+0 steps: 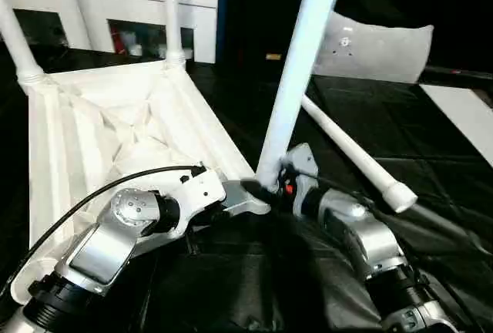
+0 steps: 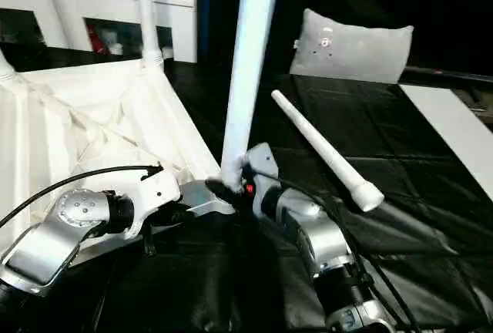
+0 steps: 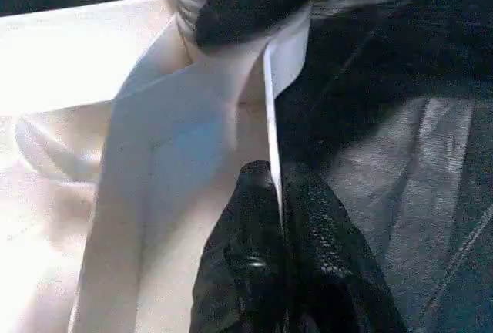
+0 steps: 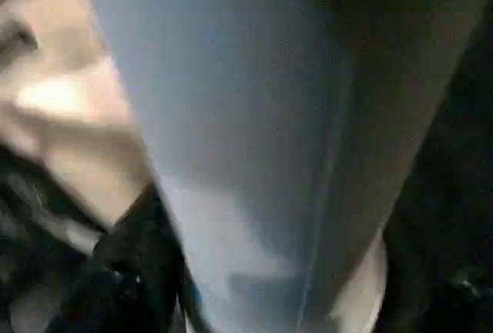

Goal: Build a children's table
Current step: Insert table leg to table base

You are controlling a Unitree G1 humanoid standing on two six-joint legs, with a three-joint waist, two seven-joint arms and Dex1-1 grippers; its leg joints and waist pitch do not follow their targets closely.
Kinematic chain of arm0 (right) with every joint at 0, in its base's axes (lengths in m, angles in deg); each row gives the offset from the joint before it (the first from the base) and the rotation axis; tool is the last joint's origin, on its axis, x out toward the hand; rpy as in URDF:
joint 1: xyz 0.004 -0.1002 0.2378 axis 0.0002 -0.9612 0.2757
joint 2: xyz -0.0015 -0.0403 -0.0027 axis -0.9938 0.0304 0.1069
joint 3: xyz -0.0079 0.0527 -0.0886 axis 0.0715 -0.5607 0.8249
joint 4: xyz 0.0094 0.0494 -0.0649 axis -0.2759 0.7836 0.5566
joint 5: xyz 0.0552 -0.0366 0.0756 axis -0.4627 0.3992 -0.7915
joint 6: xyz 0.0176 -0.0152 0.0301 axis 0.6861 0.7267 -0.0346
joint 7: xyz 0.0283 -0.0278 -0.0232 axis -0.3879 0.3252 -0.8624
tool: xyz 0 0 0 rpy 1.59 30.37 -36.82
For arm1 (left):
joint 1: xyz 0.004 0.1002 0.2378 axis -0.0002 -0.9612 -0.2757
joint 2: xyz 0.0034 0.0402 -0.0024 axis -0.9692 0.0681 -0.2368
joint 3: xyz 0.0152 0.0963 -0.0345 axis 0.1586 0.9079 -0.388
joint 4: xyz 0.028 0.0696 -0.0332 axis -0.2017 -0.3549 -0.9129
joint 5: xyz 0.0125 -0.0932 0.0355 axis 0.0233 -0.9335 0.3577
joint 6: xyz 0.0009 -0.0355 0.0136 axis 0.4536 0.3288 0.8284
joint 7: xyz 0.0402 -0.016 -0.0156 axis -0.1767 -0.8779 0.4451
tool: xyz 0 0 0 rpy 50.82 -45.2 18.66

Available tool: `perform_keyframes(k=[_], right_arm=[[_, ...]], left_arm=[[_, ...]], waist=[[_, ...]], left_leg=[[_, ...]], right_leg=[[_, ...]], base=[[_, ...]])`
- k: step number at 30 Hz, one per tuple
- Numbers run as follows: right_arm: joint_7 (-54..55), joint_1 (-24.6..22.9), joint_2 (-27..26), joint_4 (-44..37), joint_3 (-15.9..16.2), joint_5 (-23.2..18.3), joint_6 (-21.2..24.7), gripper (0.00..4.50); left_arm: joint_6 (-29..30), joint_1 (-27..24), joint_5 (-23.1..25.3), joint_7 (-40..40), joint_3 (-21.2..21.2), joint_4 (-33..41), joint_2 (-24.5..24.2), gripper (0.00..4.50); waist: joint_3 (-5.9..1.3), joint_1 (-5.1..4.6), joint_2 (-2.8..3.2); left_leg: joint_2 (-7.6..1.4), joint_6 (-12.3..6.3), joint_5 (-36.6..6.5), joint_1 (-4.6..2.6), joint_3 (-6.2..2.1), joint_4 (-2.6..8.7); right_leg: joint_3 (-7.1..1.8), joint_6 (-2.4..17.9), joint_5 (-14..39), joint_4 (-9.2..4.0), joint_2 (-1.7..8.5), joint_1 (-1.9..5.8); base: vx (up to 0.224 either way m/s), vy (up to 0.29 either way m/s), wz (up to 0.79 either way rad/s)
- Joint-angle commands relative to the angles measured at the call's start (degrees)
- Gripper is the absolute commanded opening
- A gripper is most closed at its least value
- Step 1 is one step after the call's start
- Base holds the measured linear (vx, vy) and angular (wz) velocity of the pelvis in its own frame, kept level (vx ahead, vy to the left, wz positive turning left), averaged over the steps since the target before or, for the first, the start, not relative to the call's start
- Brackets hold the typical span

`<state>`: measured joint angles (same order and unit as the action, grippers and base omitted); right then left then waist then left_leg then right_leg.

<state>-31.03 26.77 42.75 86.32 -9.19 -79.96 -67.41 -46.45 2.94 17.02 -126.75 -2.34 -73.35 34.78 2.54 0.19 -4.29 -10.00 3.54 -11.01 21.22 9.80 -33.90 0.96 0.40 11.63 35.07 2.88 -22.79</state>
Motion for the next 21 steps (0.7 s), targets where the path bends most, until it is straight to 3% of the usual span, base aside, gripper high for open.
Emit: perform_keyframes(k=[1,4,8,10,12,15,16,19,20,21], right_arm=[[-0.39,-1.44,1.82,2.07,1.00,1.70,2.12,3.61],[-0.50,-2.77,2.67,0.32,0.34,1.34,1.67,3.88],[-0.86,-4.91,4.27,-3.05,-1.07,0.71,0.41,4.20],[-2.30,-5.66,4.96,-4.79,-1.38,-0.37,2.49,4.39],[-3.40,-6.37,5.91,-6.52,-1.61,-1.09,3.53,4.46],[-6.89,-7.89,8.45,-9.58,-1.53,-1.94,1.46,4.46],[-7.40,-8.20,8.94,-10.28,-1.57,-2.19,1.30,4.46],[-8.78,-8.59,10.91,-11.88,-2.05,-2.58,0.81,4.46],[-9.34,-8.47,11.55,-12.10,-2.18,-2.53,1.10,4.46],[-9.85,-8.28,12.01,-12.13,-2.19,-2.37,1.01,4.46]], left_arm=[[-2.35,1.94,-0.40,-0.62,-0.67,1.40,-0.41,0.00],[-3.51,1.86,-0.43,-0.91,-0.67,0.76,-0.83,0.00],[-4.92,1.87,-0.69,-1.79,-0.65,-0.12,-1.39,0.00],[-5.61,1.94,-0.71,-2.16,-0.52,-0.43,-1.66,0.00],[-5.94,2.05,-0.84,-2.25,-0.43,-0.74,-1.75,0.00],[-7.24,2.02,-1.01,-2.89,-0.37,-1.38,-2.20,0.00],[-7.78,1.98,-0.96,-3.17,-0.34,-1.59,-2.37,0.00],[-10.42,2.01,-0.51,-5.14,0.59,-2.23,-3.50,0.00],[-11.08,2.16,-0.40,-5.54,0.84,-2.43,-3.75,0.00],[-11.47,2.32,-0.45,-5.84,0.96,-2.60,-3.83,0.00]], waist=[[-2.37,0.01,1.55],[-2.55,0.45,1.28],[-2.70,1.18,1.54],[-2.70,1.40,1.55],[-2.63,1.42,1.65],[-2.53,1.61,1.70],[-2.56,1.68,1.97],[-2.54,1.48,1.23],[-2.49,1.59,1.46],[-2.49,1.57,1.15]], left_leg=[[-3.12,1.62,-18.38,-0.71,-1.13,5.03],[-3.02,1.00,-15.50,-0.67,-0.82,4.71],[-3.14,0.64,-11.21,-0.69,-0.67,4.63],[-3.05,0.41,-11.04,-0.78,-0.59,4.53],[-3.05,0.39,-11.21,-0.76,-0.64,4.65],[-3.06,0.41,-12.74,-0.85,-0.61,4.56],[-3.02,0.48,-13.02,-0.77,-0.75,4.60],[-3.01,0.08,-13.29,-0.66,-0.72,4.48],[-3.04,-0.04,-12.80,-0.65,-0.74,4.45],[-3.03,-0.27,-12.43,-0.60,-0.69,4.40]], right_leg=[[-2.50,9.39,15.59,-4.80,4.07,1.32],[-2.58,9.78,12.71,-4.54,4.08,1.52],[-2.38,10.52,6.70,-3.97,3.87,1.94],[-2.40,10.77,5.60,-3.92,3.77,2.08],[-2.35,10.83,5.85,-3.96,3.78,2.14],[-2.37,10.68,7.89,-4.20,3.88,2.12],[-2.36,10.59,8.65,-4.15,3.95,2.23],[-2.34,10.29,10.77,-4.34,4.01,2.24],[-2.38,10.24,11.26,-4.32,4.08,2.20],[-2.35,10.09,11.45,-4.34,4.02,2.24]], base=[[0.000,0.000,0.00],[0.000,0.000,0.00],[0.000,0.000,0.00],[0.000,0.000,0.00],[0.000,0.000,0.00],[0.000,0.000,0.00],[0.000,0.000,0.00],[0.000,0.000,0.00],[0.000,0.000,0.00],[0.000,0.000,0.00]])
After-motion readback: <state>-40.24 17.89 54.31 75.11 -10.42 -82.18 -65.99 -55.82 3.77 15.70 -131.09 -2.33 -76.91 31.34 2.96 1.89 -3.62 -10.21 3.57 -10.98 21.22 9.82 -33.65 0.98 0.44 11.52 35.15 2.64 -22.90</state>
